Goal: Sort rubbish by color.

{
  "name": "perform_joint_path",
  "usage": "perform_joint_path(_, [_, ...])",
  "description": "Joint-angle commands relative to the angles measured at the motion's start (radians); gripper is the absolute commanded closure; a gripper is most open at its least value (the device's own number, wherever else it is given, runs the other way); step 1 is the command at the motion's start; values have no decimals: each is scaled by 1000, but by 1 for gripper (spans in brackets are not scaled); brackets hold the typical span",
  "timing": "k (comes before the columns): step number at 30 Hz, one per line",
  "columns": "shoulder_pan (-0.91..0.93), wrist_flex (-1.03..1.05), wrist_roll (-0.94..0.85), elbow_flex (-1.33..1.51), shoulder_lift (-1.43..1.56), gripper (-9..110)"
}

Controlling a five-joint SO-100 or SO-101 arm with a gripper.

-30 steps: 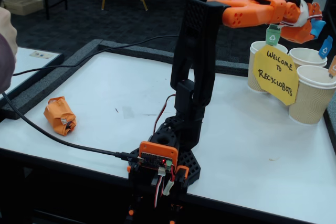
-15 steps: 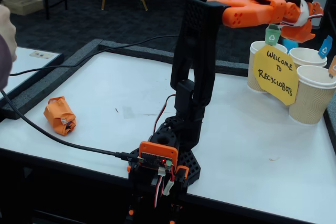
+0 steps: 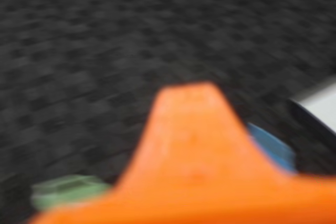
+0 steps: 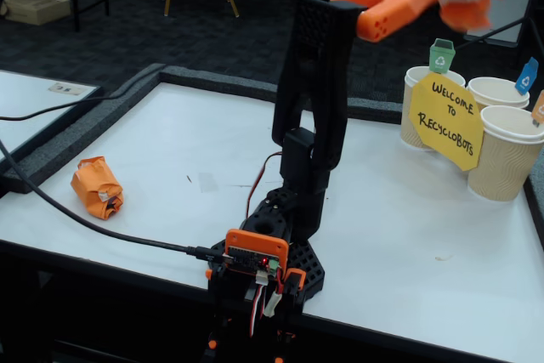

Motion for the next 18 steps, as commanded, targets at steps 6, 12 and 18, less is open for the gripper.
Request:
perform_joint_path(6, [-156, 453, -9, -187, 425, 101])
perform_joint_path(12, [-353, 646, -17, 49, 709, 101])
perform_joint_path(18, [-689, 706, -17, 414, 1011, 101])
